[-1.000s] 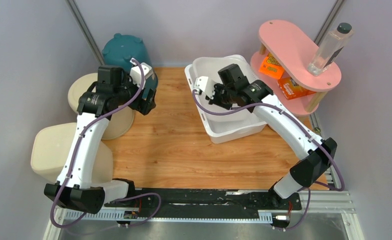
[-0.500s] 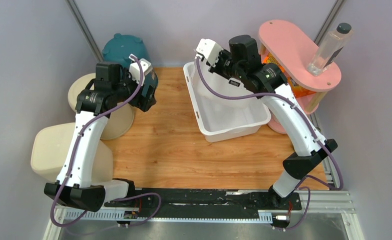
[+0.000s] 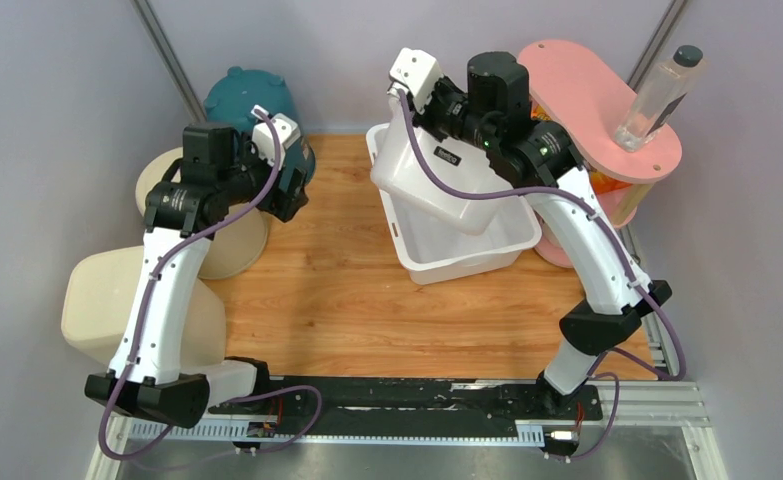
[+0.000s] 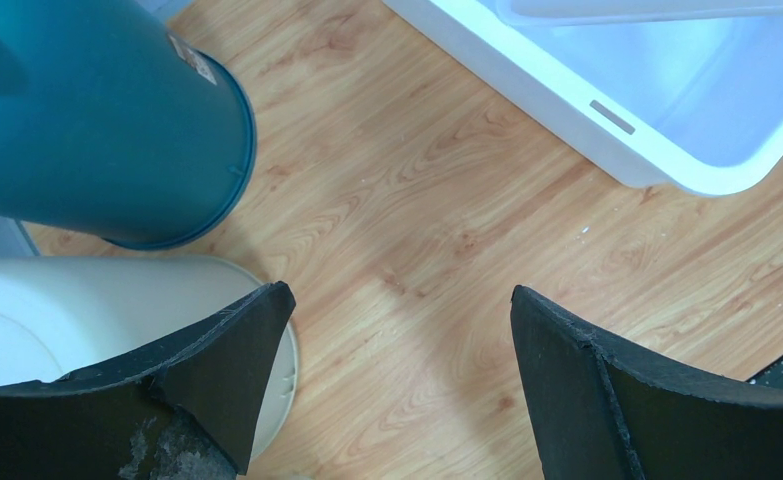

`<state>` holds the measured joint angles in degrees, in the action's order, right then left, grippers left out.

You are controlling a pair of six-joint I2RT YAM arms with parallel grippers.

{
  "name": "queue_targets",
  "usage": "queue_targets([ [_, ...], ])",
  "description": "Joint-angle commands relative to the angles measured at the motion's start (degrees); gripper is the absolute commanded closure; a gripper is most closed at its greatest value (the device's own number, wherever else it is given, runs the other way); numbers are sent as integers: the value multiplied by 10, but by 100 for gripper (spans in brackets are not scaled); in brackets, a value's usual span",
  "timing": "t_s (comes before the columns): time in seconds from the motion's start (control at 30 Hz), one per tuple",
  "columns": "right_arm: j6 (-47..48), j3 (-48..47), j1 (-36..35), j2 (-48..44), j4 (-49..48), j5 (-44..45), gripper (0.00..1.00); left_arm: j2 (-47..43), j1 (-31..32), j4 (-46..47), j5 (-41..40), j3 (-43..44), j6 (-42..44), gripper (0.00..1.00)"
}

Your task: Turn the large container upside down

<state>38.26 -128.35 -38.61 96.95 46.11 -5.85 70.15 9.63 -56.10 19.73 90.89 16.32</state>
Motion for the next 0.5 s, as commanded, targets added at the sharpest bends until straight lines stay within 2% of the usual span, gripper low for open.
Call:
queue_targets([
  [0.0,-25,-59,-12,-1,-121,-44,100,-30,-3,-4,-13,12,12,8],
  [0.23,-45,38,-3,-15,-132,-46,100,-33,-3,-3,-8,8,9,8],
  [0.47,-69,-82,-4,31,-144,-49,100,-38,-3,3,-10,5,4,8],
])
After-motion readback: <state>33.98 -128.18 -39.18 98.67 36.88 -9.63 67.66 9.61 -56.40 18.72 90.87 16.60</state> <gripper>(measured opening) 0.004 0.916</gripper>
